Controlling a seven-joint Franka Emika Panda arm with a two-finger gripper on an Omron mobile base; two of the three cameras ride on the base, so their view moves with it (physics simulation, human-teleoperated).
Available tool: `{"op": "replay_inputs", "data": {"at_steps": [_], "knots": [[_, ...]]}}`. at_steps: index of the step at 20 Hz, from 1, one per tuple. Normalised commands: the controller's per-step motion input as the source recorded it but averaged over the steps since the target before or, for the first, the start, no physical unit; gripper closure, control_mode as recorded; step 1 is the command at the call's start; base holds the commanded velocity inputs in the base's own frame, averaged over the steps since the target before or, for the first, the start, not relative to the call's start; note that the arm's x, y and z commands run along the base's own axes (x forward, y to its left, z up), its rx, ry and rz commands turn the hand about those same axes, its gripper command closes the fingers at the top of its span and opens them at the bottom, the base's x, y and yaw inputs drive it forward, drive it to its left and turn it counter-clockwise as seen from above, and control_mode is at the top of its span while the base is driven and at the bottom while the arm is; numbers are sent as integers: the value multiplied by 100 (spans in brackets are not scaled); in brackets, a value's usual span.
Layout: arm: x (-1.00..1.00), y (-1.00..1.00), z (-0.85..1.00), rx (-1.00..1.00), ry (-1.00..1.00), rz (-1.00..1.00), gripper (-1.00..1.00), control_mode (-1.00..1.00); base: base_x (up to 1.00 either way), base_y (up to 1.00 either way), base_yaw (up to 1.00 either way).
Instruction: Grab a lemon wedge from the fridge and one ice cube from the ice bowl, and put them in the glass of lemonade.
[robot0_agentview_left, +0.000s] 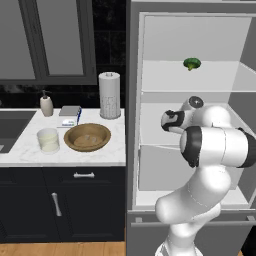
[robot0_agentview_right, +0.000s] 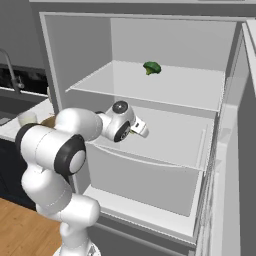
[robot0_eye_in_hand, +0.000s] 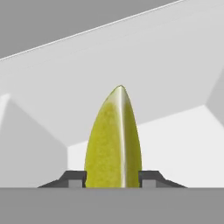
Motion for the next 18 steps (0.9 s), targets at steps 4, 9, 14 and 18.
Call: {"op": "replay_inputs", "data": {"at_steps": [4, 9, 14, 18], "knots": [[-4, 0, -7, 0, 0, 0, 100, -100, 0, 0, 0], [-76, 14, -38, 0, 5, 2, 100, -100, 0, 0, 0], [-99, 20, -12, 0, 4, 4, 100, -100, 0, 0, 0], [-89, 2, 28, -2, 1, 6, 100, -100, 0, 0, 0]]}}
